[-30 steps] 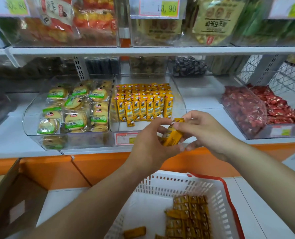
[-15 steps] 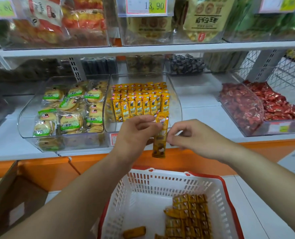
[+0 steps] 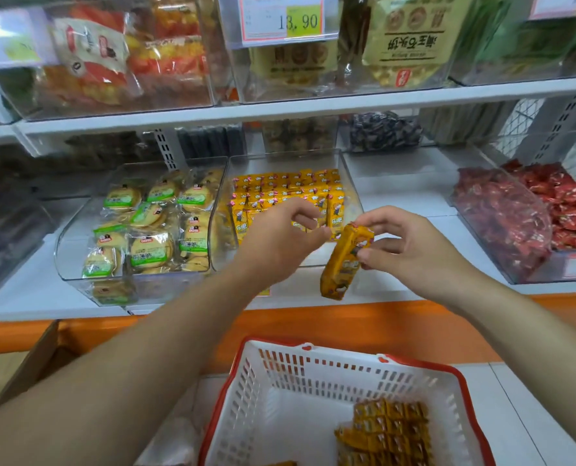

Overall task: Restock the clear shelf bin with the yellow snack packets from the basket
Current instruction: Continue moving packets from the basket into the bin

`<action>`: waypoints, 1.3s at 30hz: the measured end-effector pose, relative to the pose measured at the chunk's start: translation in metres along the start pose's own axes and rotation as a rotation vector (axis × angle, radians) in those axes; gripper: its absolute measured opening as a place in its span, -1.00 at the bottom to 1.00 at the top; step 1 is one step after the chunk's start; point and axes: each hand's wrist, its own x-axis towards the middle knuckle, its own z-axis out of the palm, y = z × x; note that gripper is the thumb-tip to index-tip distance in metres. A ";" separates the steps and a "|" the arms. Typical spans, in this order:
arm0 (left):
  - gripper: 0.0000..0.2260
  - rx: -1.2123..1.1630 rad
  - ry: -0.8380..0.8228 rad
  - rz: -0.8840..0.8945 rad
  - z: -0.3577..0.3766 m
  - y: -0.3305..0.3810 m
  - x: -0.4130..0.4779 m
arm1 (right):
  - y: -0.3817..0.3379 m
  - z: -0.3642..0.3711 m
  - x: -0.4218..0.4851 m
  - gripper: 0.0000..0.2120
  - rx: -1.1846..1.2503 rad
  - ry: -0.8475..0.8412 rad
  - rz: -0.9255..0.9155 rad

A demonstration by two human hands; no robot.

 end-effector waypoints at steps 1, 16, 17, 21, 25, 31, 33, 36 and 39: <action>-0.72 0.178 0.009 0.046 0.002 -0.005 0.016 | 0.004 -0.003 0.001 -0.69 0.000 0.035 -0.009; -0.27 0.726 -0.137 0.189 0.040 -0.109 0.154 | 0.014 -0.006 0.131 -0.73 -0.787 0.119 -0.248; -0.27 0.702 -0.137 0.194 0.040 -0.112 0.155 | 0.015 -0.004 0.144 -0.73 -0.834 0.102 -0.240; -0.28 0.670 -0.090 0.218 0.040 -0.117 0.155 | 0.021 -0.002 0.183 -0.64 -1.078 0.025 -0.154; -0.29 0.653 -0.042 0.226 0.043 -0.119 0.156 | 0.026 0.005 0.203 -0.65 -1.211 -0.051 -0.082; -0.27 0.647 -0.018 0.218 0.047 -0.121 0.155 | 0.033 0.025 0.215 -0.82 -1.491 -0.238 -0.043; -0.27 0.653 -0.036 0.208 0.046 -0.117 0.154 | 0.032 0.025 0.214 -0.84 -1.495 -0.236 -0.047; -0.28 0.674 -0.119 0.180 0.036 -0.100 0.151 | 0.025 0.019 0.202 -0.75 -1.402 -0.160 -0.037; -0.37 0.585 -0.120 0.158 0.016 -0.071 0.136 | 0.015 0.013 0.172 -0.67 -1.240 0.000 -0.066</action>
